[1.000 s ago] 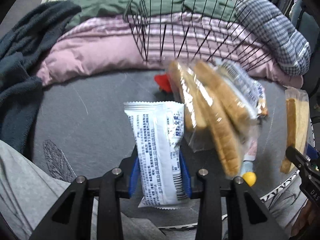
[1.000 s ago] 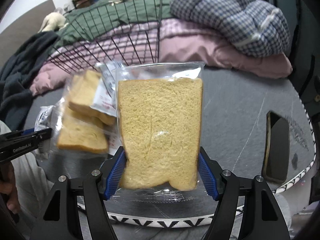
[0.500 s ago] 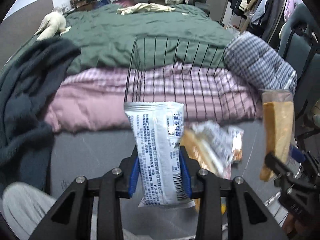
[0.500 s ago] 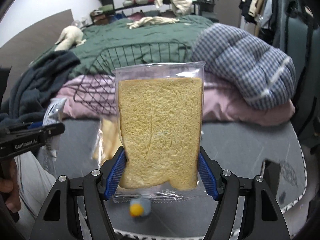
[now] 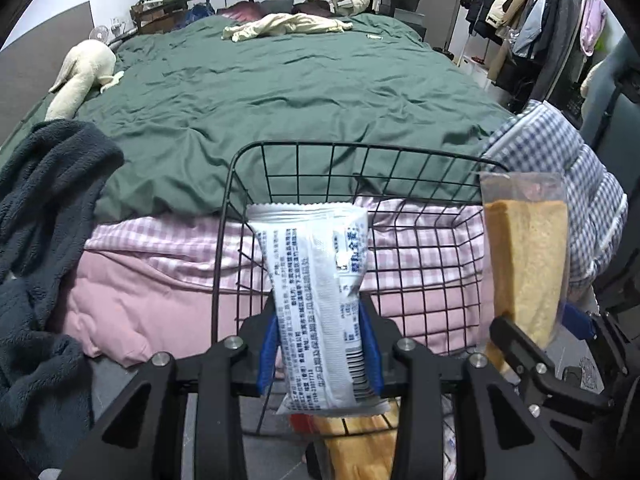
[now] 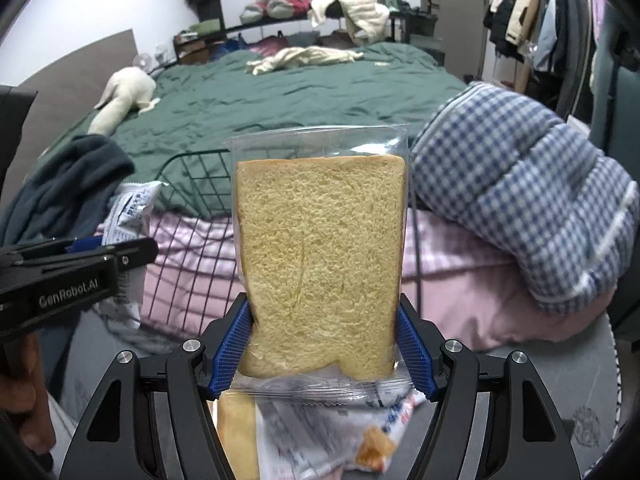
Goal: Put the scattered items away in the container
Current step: 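Carry both held packets over the wire basket and open both tools, then lower the left tool onto the bagged bread rolls and close it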
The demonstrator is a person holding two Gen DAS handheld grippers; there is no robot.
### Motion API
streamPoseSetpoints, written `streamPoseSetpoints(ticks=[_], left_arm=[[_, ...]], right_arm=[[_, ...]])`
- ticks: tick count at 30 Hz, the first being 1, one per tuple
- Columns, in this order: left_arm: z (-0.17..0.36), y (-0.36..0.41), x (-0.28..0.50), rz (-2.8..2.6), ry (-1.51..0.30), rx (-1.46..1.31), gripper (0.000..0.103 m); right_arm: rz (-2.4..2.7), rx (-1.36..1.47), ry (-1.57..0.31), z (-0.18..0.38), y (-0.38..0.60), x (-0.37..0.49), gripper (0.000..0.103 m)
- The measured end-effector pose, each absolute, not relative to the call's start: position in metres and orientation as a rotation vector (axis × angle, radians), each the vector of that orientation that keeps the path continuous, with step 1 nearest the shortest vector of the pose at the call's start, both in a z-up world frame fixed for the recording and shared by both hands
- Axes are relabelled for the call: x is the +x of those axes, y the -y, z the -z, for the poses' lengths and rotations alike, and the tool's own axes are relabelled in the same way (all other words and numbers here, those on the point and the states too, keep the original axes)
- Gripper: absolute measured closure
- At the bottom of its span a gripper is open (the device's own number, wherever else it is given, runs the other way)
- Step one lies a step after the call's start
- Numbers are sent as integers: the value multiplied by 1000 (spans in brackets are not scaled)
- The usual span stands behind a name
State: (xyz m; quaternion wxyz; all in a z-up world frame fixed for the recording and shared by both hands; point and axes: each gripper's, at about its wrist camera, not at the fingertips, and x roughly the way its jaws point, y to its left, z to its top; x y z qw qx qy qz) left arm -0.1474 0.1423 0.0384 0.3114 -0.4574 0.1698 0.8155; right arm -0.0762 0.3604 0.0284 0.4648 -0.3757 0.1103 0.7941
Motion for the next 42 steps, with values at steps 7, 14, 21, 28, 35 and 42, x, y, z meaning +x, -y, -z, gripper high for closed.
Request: streamPoseSetpoints(ticks=[7,14,21,28,35,42], left_arm=[[-25,-151,-161,-2120,-514,-1196,40],[-40,-145,-156,-2145,-491,-1132,25],[-45,-122,-136,-2125,-498,-1120,25],[-39,-79,-105,-2093,-526,-1115,25],[-24,-41,-74,-2061,-553,-1153,25],[12,-21,-42,-1995,-581,-1238,25]], right_arm=[[-1928,-956,-250,-15,-380,-97,30],[-1909,-915,-226,-21,-373,-97,25],[-1928,-871,-207,-41,-348,-82,25],[-1941,-915,-151,-40,-300,-53,25],[-1929,-960,-165,-19,-251,-10,25],[-1901,-1017,-246,18,-224,23,25]])
